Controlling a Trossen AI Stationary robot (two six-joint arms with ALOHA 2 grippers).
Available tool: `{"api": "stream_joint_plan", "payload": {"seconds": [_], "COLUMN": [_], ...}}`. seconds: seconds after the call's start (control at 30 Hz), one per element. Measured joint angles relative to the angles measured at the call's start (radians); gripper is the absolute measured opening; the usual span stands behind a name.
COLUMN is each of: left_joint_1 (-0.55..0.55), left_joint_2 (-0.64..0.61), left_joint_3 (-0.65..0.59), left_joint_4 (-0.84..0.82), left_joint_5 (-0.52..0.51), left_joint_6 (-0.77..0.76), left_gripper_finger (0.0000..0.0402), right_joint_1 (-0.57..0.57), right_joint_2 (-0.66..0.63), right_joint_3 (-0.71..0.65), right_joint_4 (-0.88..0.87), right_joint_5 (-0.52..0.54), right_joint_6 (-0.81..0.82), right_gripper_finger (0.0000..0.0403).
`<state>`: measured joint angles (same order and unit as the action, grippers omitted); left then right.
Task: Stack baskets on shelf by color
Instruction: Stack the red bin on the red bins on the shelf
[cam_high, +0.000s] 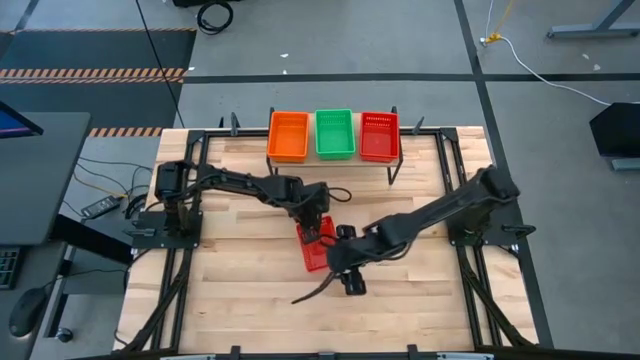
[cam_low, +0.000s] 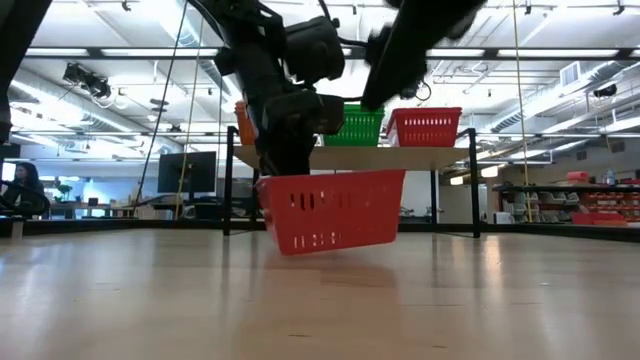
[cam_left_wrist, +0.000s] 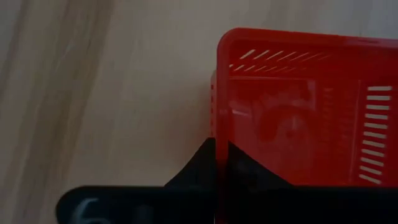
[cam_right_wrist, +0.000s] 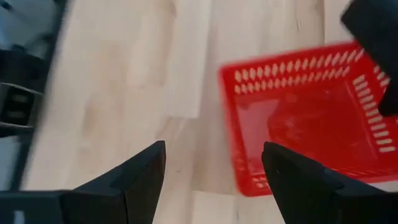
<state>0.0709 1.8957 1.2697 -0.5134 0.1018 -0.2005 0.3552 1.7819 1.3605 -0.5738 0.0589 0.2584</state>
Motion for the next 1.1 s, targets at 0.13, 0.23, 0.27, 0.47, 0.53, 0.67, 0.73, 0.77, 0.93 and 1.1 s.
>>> {"api": "stream_joint_plan", "payload": {"seconds": [0.13,0.23,0.27,0.47,0.53,0.67,0.73,0.77,0.93,1.1], "left_joint_1": [-0.007,-0.007,-0.007,-0.007,-0.008,-0.009,-0.009,-0.009,-0.009,-0.011], "left_joint_2": [0.0,0.0,0.0,0.0,0.0,-0.017,-0.029,-0.038,-0.062,-0.094], "left_joint_3": [0.0,0.0,0.0,0.0,0.0,0.001,0.001,0.001,0.0,0.006], "left_joint_4": [0.009,0.016,0.017,0.041,0.048,0.074,0.082,0.089,0.084,0.064], "left_joint_5": [-0.001,-0.001,-0.001,0.038,0.05,0.052,0.052,0.052,0.057,0.077], "left_joint_6": [-0.018,-0.021,-0.024,-0.038,-0.046,-0.051,-0.051,-0.051,-0.05,-0.05], "left_gripper_finger": [0.0006,0.0006,0.0006,0.0006,0.0006,0.0007,0.0007,0.0007,0.0007,0.0007], "right_joint_1": [-0.016,-0.019,-0.019,-0.018,-0.018,-0.027,-0.031,-0.031,-0.031,-0.028], "right_joint_2": [0.07,0.118,0.133,0.167,0.166,0.166,0.172,0.176,0.178,0.132], "right_joint_3": [0.0,0.0,0.0,-0.001,-0.001,-0.001,0.0,0.001,0.001,0.003], "right_joint_4": [0.03,0.039,0.038,0.036,0.042,0.038,0.037,0.037,0.023,0.011], "right_joint_5": [-0.043,-0.078,-0.077,-0.011,0.033,0.032,0.021,0.016,-0.018,-0.025], "right_joint_6": [-0.003,-0.027,-0.028,0.008,0.008,-0.006,-0.007,-0.007,-0.005,-0.008], "right_gripper_finger": [0.0269,0.0269,0.0269,0.0249,0.0234,0.0194,0.0165,0.0148,0.0039,0.0015]}}
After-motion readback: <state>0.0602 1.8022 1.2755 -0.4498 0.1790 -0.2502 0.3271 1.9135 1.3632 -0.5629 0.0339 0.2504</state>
